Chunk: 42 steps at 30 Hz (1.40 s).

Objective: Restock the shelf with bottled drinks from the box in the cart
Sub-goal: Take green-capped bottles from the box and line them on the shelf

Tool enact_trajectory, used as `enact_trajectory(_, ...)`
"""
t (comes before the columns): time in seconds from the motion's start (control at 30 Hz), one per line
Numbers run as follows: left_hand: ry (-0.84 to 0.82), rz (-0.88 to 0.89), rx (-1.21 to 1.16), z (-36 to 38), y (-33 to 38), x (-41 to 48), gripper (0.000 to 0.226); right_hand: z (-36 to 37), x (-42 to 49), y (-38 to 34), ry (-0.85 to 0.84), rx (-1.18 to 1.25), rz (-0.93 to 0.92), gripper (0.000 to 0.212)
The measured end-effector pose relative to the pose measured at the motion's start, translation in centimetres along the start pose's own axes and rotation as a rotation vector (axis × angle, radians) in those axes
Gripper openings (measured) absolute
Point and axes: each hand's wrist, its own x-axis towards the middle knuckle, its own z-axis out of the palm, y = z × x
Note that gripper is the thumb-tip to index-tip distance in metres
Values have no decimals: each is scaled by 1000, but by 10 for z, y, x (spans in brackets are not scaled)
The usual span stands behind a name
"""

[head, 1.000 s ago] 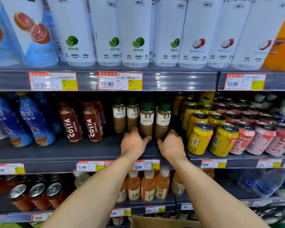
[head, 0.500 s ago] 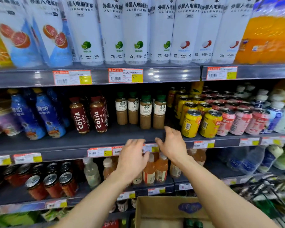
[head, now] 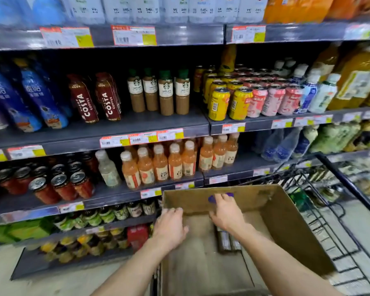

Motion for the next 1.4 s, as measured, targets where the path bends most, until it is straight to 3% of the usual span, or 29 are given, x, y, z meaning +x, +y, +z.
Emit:
enact_trajectory(0.3,-216,-116,-75,113,43,-15,47,86,-42,136,-393,-48,180,58)
enact_trajectory(0.47,-342,-199,-134,174,78,4,48,118,-28,185,-517,-60,230,54)
enact_trajectory(0.73,-352,-319,-217,246,102,75,48,160,50,201,-516,8,205,49)
enact_trajectory(0.87,-284,-421,-313,264,109,112,40,178,70,199,-448,149,283,55)
enact_trajectory(1.1,-263,-617,-534,306,116,149,55,215,82,219,-425,355,427,56)
enact_trajectory(1.4,-317,-630,-515,300,115,138,50,214,72,215,-472,458,534,55)
